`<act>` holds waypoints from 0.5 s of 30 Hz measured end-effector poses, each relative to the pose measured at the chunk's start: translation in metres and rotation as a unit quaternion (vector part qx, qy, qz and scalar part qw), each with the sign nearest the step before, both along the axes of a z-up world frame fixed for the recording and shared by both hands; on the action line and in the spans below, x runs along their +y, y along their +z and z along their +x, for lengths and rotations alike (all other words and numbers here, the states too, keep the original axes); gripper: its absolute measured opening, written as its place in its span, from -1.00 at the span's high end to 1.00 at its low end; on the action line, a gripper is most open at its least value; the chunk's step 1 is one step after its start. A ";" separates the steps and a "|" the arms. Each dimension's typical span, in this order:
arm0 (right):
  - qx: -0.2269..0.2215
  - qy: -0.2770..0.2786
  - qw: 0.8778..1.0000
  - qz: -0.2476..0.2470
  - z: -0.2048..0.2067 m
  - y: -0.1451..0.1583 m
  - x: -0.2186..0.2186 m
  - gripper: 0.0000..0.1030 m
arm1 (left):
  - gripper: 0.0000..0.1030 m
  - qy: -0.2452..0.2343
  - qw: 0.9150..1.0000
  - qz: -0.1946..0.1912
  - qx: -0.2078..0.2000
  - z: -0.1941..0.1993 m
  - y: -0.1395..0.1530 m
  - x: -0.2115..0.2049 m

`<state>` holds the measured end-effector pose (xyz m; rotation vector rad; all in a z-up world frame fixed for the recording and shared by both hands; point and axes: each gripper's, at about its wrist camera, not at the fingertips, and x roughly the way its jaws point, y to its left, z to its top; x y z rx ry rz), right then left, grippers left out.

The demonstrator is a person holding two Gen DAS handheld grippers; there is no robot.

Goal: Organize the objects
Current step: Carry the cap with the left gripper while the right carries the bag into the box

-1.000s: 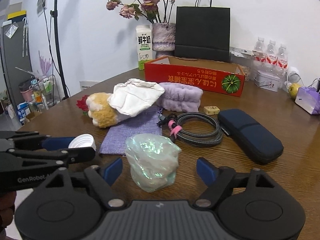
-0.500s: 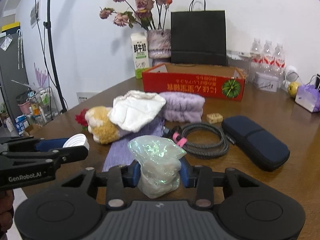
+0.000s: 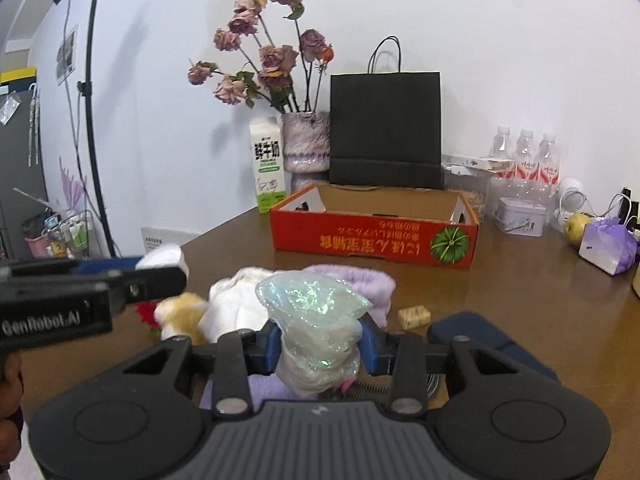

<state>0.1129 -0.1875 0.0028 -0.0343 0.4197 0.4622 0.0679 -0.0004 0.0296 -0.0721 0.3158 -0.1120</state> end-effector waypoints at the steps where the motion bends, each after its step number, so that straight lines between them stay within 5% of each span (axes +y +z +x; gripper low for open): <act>1: -0.003 -0.001 1.000 0.004 0.003 0.003 0.000 0.28 | 0.21 0.002 1.000 -0.003 -0.006 0.004 0.004 -0.001; 15: -0.042 -0.026 0.998 0.029 0.064 0.050 0.003 0.28 | 0.21 0.018 1.000 -0.014 -0.016 0.079 0.050 -0.007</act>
